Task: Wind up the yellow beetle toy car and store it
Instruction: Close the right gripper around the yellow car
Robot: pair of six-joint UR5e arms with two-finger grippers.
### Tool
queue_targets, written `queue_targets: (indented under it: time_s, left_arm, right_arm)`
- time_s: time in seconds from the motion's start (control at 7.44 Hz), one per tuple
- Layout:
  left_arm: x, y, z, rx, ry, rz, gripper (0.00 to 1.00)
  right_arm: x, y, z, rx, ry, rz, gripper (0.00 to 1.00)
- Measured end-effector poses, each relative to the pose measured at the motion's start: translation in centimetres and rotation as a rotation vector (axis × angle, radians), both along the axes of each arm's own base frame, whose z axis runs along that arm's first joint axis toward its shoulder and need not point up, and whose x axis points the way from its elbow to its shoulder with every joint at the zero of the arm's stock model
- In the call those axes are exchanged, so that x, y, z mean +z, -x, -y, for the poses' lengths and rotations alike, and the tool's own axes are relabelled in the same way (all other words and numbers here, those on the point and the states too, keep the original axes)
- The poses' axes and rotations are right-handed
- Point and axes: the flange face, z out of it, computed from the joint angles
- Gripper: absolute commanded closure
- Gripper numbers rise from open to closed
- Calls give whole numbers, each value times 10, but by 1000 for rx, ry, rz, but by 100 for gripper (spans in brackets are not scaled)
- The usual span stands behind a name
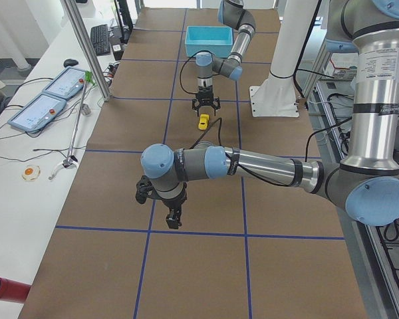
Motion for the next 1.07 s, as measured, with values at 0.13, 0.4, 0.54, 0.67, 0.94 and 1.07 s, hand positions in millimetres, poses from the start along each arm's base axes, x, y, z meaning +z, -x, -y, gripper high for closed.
queue_targets:
  time_s: [0.13, 0.4, 0.54, 0.67, 0.94, 1.07]
  left_arm:
    - [0, 0, 0, 0, 0, 0, 0]
    - [0, 0, 0, 0, 0, 0, 0]
    - [0, 0, 0, 0, 0, 0, 0]
    - [0, 0, 0, 0, 0, 0, 0]
    - [-1, 0, 0, 0, -3, 0, 0]
    - [-3, 0, 1, -1, -5, 0, 0]
  right_arm:
    - [6, 6, -3, -5, 2, -6, 0]
    - [11, 14, -11, -13, 1, -14, 2]
    - [12, 16, -13, -12, -2, -15, 22]
    - [12, 16, -14, -9, -5, -12, 51]
    - [7, 16, -15, 2, 4, -3, 100]
    - [1, 15, -15, 9, 13, 6, 100]
